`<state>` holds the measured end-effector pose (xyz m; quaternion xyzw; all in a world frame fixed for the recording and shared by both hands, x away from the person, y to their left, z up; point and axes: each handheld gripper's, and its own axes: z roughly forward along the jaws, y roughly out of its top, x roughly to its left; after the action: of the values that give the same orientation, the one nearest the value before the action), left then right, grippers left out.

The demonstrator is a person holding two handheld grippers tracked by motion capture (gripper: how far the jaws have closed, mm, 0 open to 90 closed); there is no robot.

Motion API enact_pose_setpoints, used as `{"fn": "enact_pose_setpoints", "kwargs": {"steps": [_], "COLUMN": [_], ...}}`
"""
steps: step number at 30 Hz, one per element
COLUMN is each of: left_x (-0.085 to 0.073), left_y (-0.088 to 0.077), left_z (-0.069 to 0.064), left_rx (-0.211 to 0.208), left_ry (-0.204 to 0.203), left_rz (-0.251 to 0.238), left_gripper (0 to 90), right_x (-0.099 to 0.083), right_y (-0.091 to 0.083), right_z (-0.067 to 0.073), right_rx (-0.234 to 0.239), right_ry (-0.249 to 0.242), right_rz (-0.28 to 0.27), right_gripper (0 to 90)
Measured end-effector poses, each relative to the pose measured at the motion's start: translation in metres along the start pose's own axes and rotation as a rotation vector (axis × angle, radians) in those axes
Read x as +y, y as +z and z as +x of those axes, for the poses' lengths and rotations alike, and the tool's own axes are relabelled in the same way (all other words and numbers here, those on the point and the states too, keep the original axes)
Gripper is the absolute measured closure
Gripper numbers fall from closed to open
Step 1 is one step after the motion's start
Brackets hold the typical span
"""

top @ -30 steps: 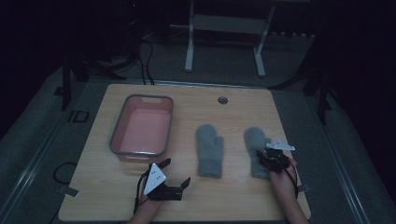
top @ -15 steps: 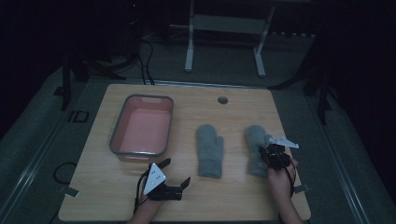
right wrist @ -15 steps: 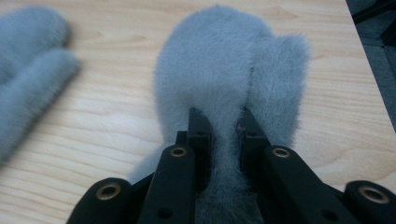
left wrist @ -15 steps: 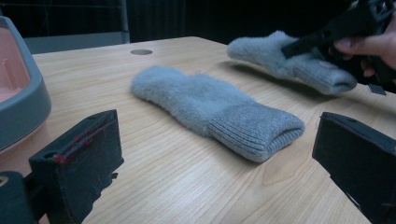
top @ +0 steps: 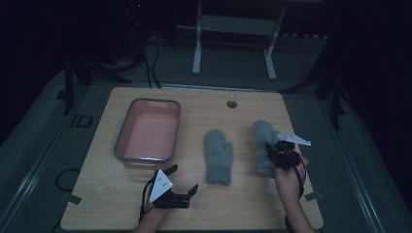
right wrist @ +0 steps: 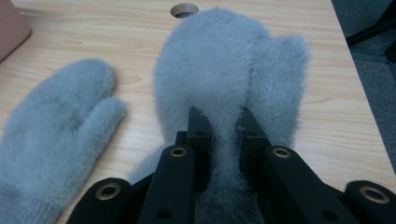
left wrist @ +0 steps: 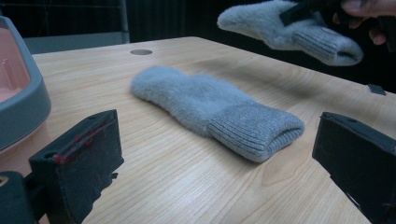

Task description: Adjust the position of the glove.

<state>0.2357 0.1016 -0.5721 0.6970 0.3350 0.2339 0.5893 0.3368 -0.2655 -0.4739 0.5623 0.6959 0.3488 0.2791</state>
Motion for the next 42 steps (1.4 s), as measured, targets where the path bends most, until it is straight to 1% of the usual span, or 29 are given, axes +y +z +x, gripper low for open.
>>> {"fn": "enact_pose_setpoints", "kwargs": {"steps": [3,6,8,10,13,17,20,26,29,31,32,36,41,42], "left_x": [0.0,0.0,0.0,0.0,0.0,0.0,0.0,0.0,0.0,0.0,0.0,0.0,0.0,0.0], "left_y": [0.0,0.0,0.0,0.0,0.0,0.0,0.0,0.0,0.0,0.0,0.0,0.0,0.0,0.0], "left_z": [0.0,0.0,0.0,0.0,0.0,0.0,0.0,0.0,0.0,0.0,0.0,0.0,0.0,0.0], "left_rx": [0.0,0.0,0.001,0.0,0.0,0.0,-0.001,-0.002,-0.003,-0.004,-0.005,-0.007,-0.011,-0.012], "left_ry": [0.001,0.001,0.001,0.004,0.006,0.005,0.005,0.007,0.007,0.006,0.006,0.004,0.002,0.002], "left_rz": [0.0,0.0,0.0,0.0,0.0,0.0,0.0,0.001,0.0,-0.001,-0.001,-0.001,-0.004,-0.005], "left_gripper": [1.8,1.8,1.8,1.8,1.8,1.8,1.8,1.8,1.8,1.8,1.8,1.8,1.8,1.8], "right_x": [0.007,0.013,0.018,0.023,0.029,0.036,0.039,0.042,0.04,0.039,0.038,0.032,0.019,0.017], "right_y": [-0.004,-0.008,-0.011,-0.014,-0.017,-0.017,-0.016,-0.013,-0.01,-0.006,-0.004,0.004,0.018,0.023], "right_z": [0.006,0.014,0.02,0.026,0.037,0.052,0.065,0.092,0.106,0.115,0.119,0.129,0.137,0.137], "right_rx": [0.0,0.01,0.013,0.029,0.041,0.068,0.084,0.13,0.147,0.152,0.157,0.165,0.14,0.144], "right_ry": [0.0,0.004,0.004,0.01,0.005,0.003,-0.012,-0.028,-0.031,-0.045,-0.045,-0.035,-0.043,-0.035], "right_rz": [-0.013,-0.031,-0.049,-0.059,-0.075,-0.077,-0.074,-0.058,-0.045,-0.034,-0.029,-0.002,0.044,0.058], "right_gripper": [79.9,80.0,79.9,79.9,79.9,79.8,79.8,79.8,79.8,79.7,79.8,79.7,79.5,79.5]}}
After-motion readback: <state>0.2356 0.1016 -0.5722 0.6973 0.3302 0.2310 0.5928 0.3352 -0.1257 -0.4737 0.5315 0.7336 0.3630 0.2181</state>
